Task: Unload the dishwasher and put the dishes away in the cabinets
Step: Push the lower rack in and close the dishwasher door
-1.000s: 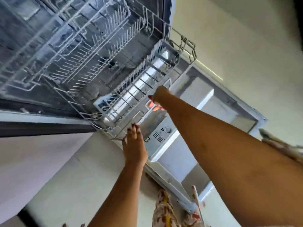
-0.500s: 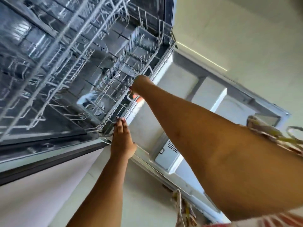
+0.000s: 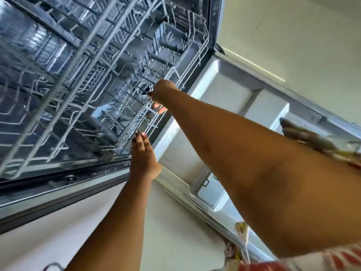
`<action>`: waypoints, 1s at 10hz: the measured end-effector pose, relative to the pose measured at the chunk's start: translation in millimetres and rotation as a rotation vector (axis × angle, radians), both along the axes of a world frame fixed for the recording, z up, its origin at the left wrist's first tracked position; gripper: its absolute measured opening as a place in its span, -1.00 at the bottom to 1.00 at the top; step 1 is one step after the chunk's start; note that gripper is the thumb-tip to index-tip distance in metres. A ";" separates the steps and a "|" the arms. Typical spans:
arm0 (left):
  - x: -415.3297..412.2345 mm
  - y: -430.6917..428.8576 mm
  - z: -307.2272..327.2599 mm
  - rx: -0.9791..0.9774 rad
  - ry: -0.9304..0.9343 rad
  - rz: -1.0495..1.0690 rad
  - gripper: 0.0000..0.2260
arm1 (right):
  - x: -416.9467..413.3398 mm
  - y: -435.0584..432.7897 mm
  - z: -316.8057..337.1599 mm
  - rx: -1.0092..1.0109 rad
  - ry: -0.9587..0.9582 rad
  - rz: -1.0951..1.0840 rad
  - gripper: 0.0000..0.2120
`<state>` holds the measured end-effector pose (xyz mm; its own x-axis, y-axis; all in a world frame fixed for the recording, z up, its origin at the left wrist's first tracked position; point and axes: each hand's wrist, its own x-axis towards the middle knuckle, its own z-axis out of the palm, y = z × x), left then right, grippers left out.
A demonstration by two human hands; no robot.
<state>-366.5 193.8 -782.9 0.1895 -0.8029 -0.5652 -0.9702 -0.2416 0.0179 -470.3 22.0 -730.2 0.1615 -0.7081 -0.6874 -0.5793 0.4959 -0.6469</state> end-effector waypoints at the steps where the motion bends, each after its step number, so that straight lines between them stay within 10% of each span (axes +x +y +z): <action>1: -9.3 -3.3 4.4 0.039 -0.013 0.055 -0.08 | -5.6 6.3 1.3 -0.011 0.071 -0.002 -0.67; 5: -111.4 98.2 -0.2 0.055 0.089 0.141 -0.17 | -139.5 122.2 -65.8 0.048 0.366 0.036 -0.45; 10: -305.4 266.3 -27.5 0.227 0.274 0.201 -0.31 | -391.6 356.4 -109.4 0.123 0.552 -0.622 -0.48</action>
